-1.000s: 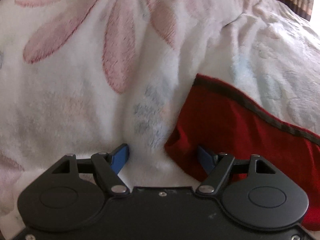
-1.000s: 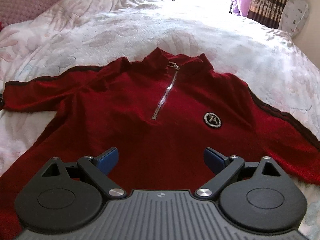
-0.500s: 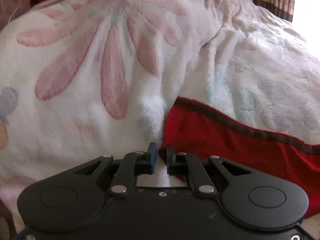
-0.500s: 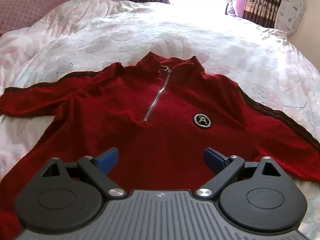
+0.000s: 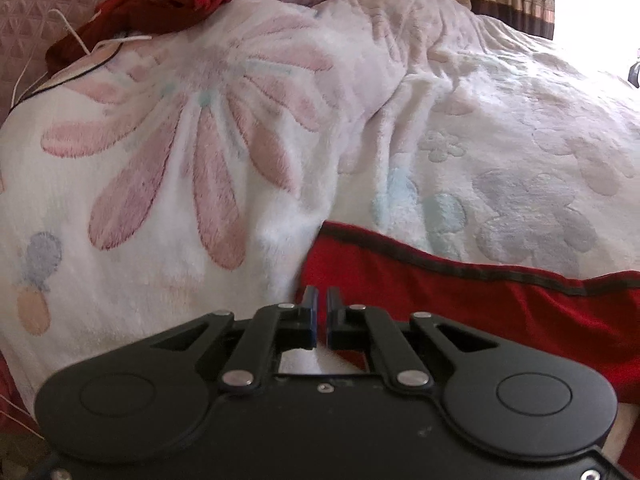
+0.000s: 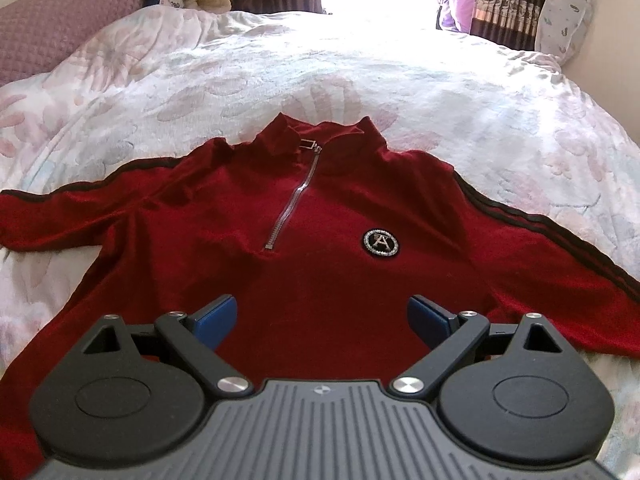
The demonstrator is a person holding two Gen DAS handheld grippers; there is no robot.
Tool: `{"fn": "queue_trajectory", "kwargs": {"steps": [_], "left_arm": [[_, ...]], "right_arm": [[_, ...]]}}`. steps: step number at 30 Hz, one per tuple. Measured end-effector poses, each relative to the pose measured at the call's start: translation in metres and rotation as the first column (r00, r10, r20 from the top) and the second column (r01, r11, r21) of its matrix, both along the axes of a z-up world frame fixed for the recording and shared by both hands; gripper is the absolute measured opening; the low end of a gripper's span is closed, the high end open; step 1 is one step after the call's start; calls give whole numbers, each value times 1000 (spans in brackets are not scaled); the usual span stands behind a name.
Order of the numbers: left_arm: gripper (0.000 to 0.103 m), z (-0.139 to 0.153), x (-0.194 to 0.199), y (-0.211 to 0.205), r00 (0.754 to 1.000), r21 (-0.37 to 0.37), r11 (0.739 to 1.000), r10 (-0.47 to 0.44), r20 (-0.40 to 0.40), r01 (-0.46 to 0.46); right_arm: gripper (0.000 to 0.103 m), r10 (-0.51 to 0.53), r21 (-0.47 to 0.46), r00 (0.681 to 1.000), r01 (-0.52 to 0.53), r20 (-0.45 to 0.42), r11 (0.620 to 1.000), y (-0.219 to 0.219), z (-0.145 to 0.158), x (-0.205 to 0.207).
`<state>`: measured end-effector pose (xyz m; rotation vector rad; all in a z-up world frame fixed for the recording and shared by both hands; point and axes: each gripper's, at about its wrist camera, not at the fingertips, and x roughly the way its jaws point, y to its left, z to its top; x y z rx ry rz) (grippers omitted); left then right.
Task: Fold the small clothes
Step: 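Fold the held sleeve across the shirt body with the left gripper, then open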
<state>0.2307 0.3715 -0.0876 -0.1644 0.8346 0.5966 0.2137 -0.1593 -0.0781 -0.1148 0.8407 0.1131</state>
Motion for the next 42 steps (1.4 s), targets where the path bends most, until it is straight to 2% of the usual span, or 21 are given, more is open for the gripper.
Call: {"fn": "queue_trajectory", "kwargs": {"steps": [2,4,8,10,13,14,16,17,19,23,26,28,29,30,32,35,37,39,42], "left_arm": [[6,-3,5,-1,1000,13,1000,-15,-13,16],[20,-13,10,3,999,-7,1000,-16,-32,15],[45,-35,14,17,997,-62,997,51,-54,-55],[45,-44,16,22,994,-65,994,84,-64,-88],[47,-54,20,25,994,-73,994,70,-88,-76],[42,-56,21,27,994,-76,995,63,-86,-70],[25,-56,20,26,995,-78,995,54,-80,-60],[0,-54,19,25,996,-85,995,46,-75,-52],[0,-50,18,21,998,-104,994,16,-66,-23],[0,-37,19,7,997,-31,999,-20,-69,18],[0,-28,20,4,998,-25,1000,-18,-62,16],[6,-30,24,8,996,-17,1000,10,-87,-11],[29,-34,25,11,994,-23,999,23,-103,-25],[48,-37,27,14,994,-32,999,29,-110,-32],[46,-48,30,22,994,-63,997,32,-105,-39],[45,-60,35,29,990,-28,999,42,-133,-46],[36,-67,35,33,990,-71,996,38,-138,-48],[5,-72,36,31,988,-77,997,18,-153,-30],[4,-72,35,27,989,-58,998,7,-146,-16]], "right_arm": [[103,3,-2,1000,-3,-5,1000,0,-1,0],[103,4,-2,1000,-5,-8,1000,0,-2,0],[103,2,0,1000,-2,-11,1000,-2,-3,0],[103,-5,-4,1000,5,-9,1000,-3,-3,0],[103,-18,3,1000,18,-6,1000,-6,-4,3],[103,-20,5,1000,20,-9,1000,-7,-6,3],[103,-22,3,1000,22,-18,1000,-7,-9,5],[103,-22,0,999,22,-25,1000,-6,-11,6],[103,-19,-4,999,19,-36,1000,-6,-14,7],[103,-7,0,999,7,-35,1000,-4,-13,5],[103,-10,5,999,10,-33,1000,-7,-11,4],[103,-17,16,999,17,-30,1000,-10,-9,3],[103,-21,21,999,22,-30,1000,-12,-8,3],[103,-24,26,999,25,-29,999,-14,-7,3],[103,-27,34,999,28,-23,999,-16,-5,2],[103,-33,31,999,34,-21,999,-19,-3,2],[103,-43,30,999,44,-21,999,-20,-4,4],[103,-50,35,998,51,-31,998,-22,-7,8],[103,-50,38,998,52,-47,998,-23,-12,11]]}}
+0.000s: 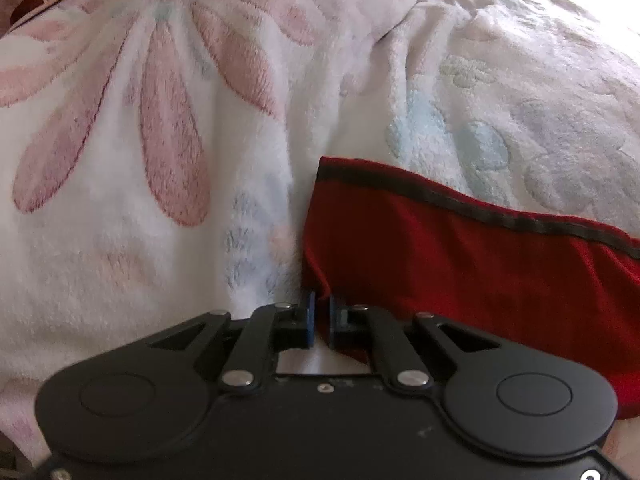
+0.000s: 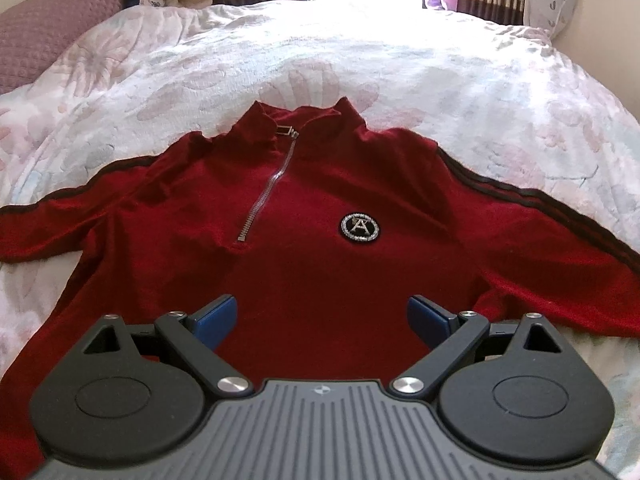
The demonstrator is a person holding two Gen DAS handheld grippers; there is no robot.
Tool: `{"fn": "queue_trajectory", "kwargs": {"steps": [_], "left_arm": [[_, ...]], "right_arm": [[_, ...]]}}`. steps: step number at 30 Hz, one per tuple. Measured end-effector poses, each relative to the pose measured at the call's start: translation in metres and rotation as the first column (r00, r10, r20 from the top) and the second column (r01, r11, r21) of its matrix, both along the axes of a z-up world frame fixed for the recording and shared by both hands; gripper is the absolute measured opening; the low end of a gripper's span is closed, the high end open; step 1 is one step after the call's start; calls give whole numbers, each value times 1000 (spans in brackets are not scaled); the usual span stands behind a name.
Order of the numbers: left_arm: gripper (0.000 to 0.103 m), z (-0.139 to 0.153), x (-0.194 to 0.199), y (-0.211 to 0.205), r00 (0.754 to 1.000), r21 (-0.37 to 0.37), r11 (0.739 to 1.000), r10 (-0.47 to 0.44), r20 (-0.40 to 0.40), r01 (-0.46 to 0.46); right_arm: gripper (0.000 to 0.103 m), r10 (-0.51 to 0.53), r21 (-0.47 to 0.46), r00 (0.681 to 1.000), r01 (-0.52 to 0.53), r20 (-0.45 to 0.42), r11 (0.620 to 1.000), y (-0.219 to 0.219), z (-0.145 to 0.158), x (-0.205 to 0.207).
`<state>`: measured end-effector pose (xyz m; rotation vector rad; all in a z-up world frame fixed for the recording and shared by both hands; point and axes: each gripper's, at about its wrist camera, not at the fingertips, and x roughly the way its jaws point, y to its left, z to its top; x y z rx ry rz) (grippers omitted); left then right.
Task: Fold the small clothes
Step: 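Fold the held sleeve across the shirt body with the left gripper, then open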
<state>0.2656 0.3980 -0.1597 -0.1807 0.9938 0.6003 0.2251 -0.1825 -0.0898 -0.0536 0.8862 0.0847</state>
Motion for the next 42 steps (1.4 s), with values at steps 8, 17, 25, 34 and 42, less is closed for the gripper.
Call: {"fn": "queue_trajectory", "kwargs": {"steps": [8,17,25,34,42], "left_arm": [[4,57,-7,-30,993,67,996,-72,92,66],[4,138,-4,-161,943,80,970,-241,227,229],[4,148,-3,-317,885,17,913,-399,240,407],[4,158,8,-446,819,44,848,-522,237,527],[4,185,24,-557,713,27,759,-624,320,651]], "right_arm": [[103,2,11,1000,-2,4,1000,-4,3,-2],[103,-119,-20,993,119,23,993,-44,19,-1],[103,-145,-66,989,143,-23,988,-79,14,-3],[103,-181,42,983,182,-17,982,-113,21,-13],[103,-256,100,966,258,-37,961,-156,19,-18]]}}
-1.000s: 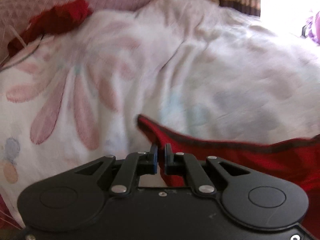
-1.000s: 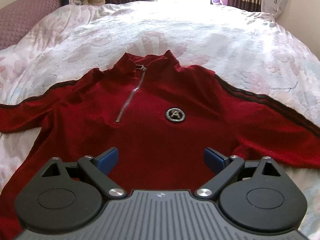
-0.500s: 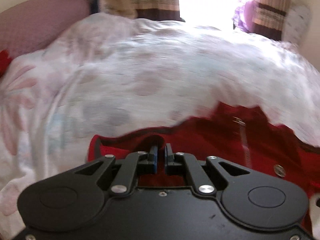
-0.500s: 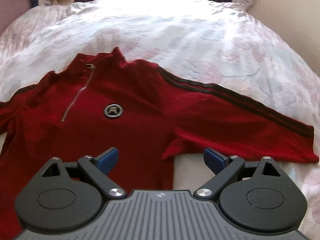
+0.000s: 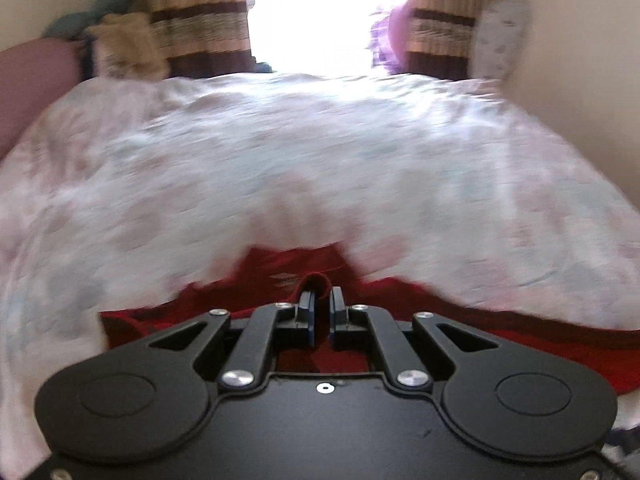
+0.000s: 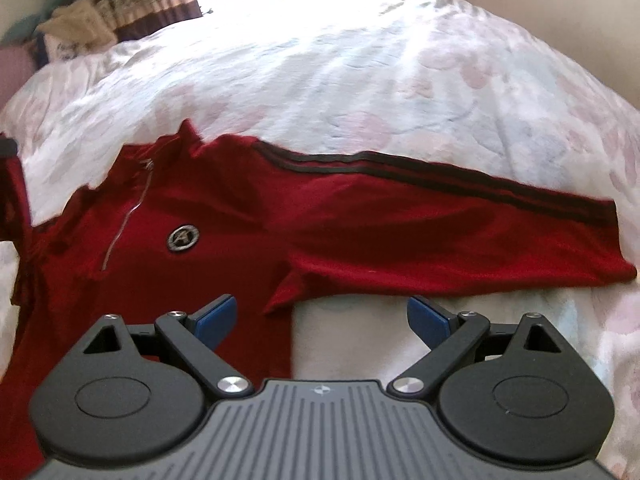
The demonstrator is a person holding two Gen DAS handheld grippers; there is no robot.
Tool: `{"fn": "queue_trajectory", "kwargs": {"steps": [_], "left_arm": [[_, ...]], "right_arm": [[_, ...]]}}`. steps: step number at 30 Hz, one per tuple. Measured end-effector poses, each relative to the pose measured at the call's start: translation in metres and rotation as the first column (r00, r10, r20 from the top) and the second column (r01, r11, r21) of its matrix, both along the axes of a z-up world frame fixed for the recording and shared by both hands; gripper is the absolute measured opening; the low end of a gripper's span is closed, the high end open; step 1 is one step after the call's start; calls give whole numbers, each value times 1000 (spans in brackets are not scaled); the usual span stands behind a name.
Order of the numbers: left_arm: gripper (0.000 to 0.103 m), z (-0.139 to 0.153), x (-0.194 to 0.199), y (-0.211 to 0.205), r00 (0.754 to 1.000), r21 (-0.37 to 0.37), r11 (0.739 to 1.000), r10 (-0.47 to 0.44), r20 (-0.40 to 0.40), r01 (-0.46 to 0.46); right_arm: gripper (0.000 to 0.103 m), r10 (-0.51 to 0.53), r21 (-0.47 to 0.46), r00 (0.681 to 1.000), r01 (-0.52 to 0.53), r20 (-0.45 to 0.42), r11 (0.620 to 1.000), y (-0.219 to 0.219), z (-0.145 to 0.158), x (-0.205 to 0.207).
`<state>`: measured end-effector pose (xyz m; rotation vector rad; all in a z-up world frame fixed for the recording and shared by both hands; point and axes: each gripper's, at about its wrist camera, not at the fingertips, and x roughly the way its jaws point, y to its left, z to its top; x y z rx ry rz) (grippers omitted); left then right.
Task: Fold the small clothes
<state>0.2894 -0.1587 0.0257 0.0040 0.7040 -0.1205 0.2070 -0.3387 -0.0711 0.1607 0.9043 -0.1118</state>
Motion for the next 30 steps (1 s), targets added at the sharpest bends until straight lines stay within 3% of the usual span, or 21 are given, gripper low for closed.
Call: {"fn": "queue_trajectory", "kwargs": {"steps": [4,7,8,9,11,16,19,21,26,30], "left_arm": [[4,-5,2,-62,994,-34,993,-111,11,111],[5,-26,5,-102,985,-47,985,-168,-29,166],[10,-36,8,-111,980,-46,981,-192,-48,190],[27,-48,9,-119,975,-37,978,-208,-81,206],[46,-67,3,-123,965,-34,973,-229,-130,226],[47,-99,-8,-84,964,17,985,-165,-208,173],[48,-104,-14,-40,969,-8,994,-105,-225,106],[50,-106,-25,-3,975,24,999,-31,-219,37],[51,-123,-31,76,959,172,980,137,-249,-95],[51,-139,-45,118,943,195,973,178,-280,-126]], "right_arm": [[103,-47,33,999,47,0,998,-21,-3,-2],[103,-82,49,997,82,-5,995,-32,-6,-3],[103,-87,53,996,88,-8,995,-35,-8,-3],[103,-92,57,996,92,-11,994,-37,-9,-3],[103,-97,59,995,98,-16,993,-41,-10,-4],[103,-135,60,991,136,-21,989,-52,-13,-4],[103,-143,55,989,144,-25,988,-52,-15,-4],[103,-140,50,990,141,-27,989,-51,-15,-4],[103,-120,48,993,121,-19,991,-43,-19,-1],[103,-66,83,998,66,2,994,-33,-24,5]]}}
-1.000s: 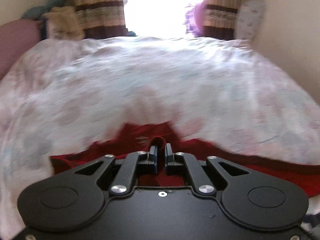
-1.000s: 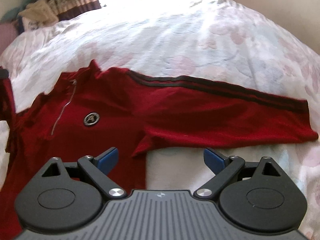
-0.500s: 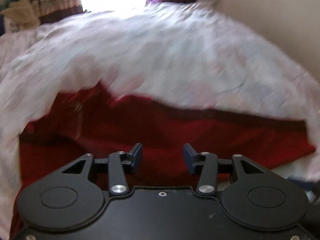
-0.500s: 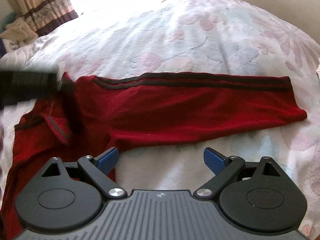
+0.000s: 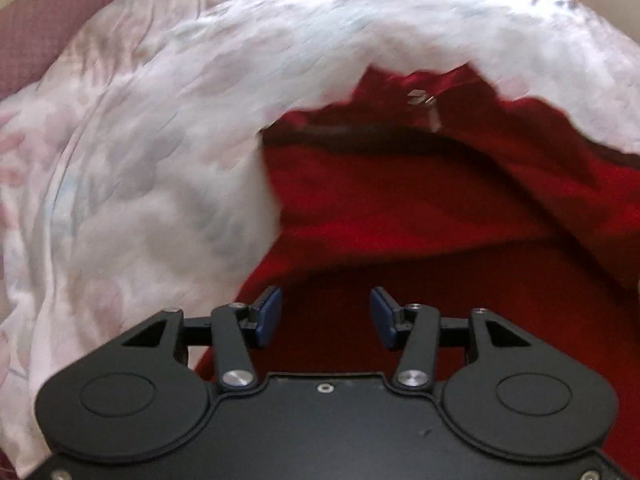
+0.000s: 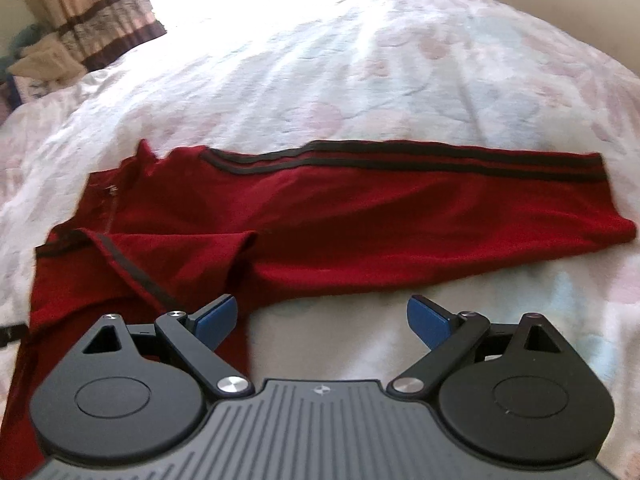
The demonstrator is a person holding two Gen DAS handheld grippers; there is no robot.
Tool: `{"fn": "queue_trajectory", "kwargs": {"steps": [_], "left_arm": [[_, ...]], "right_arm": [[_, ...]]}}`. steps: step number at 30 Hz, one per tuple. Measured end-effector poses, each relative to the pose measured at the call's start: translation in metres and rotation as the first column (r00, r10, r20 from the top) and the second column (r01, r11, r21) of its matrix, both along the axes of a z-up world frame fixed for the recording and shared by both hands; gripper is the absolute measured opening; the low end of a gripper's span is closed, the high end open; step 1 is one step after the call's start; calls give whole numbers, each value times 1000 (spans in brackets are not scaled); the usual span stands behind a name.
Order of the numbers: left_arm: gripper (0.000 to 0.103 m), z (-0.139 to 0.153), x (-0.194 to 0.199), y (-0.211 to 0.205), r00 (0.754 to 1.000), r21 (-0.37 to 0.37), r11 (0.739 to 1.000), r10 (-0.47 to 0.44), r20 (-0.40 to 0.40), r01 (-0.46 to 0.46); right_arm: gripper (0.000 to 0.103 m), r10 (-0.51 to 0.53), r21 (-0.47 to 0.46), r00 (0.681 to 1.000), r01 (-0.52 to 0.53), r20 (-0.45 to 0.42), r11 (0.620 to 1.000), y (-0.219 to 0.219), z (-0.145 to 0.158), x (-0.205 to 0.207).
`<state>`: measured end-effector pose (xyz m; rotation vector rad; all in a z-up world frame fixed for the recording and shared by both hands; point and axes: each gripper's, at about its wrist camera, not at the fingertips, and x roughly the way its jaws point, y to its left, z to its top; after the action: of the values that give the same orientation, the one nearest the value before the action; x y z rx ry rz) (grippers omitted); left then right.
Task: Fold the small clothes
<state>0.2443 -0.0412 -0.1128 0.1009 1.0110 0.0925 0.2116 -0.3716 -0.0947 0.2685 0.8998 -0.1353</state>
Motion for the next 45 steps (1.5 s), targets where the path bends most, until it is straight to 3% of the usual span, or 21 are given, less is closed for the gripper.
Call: {"fn": "queue_trajectory", "kwargs": {"steps": [5,9,12,18,19,24,26,31,35,45], "left_arm": [[51,-18,-14,10,1000,6,1000,-1,-18,1],[51,-28,-17,-4,997,-36,996,-78,-28,77],[51,-31,-14,-15,993,-36,993,-115,-31,114],[51,-39,-7,-24,989,-49,988,-148,-32,146],[51,-39,-6,-24,989,-60,988,-147,-29,145],[51,-41,-5,-10,990,-115,984,-141,-22,137],[51,-42,-3,-3,991,-123,985,-129,-25,125],[51,-38,-4,6,993,-148,983,-114,-18,110],[51,-34,-5,11,994,-146,984,-108,-14,104],[51,-20,-9,41,999,-113,993,-40,3,40]], "right_arm": [[103,152,-51,988,-151,29,987,20,3,2],[103,314,-124,945,-303,87,945,39,1,-10],[88,407,-183,904,-381,134,906,55,-6,-17],[83,514,-379,855,-456,65,805,95,-29,-8],[78,526,-398,849,-469,43,789,101,-32,-6],[73,568,-460,823,-511,-17,726,118,-47,-4],[62,569,-476,822,-514,-33,714,122,-53,-2],[24,565,-454,825,-515,-30,727,121,-52,-2],[18,556,-437,831,-510,-27,741,120,-50,-1],[16,486,-342,874,-455,8,823,105,-36,10]]}}
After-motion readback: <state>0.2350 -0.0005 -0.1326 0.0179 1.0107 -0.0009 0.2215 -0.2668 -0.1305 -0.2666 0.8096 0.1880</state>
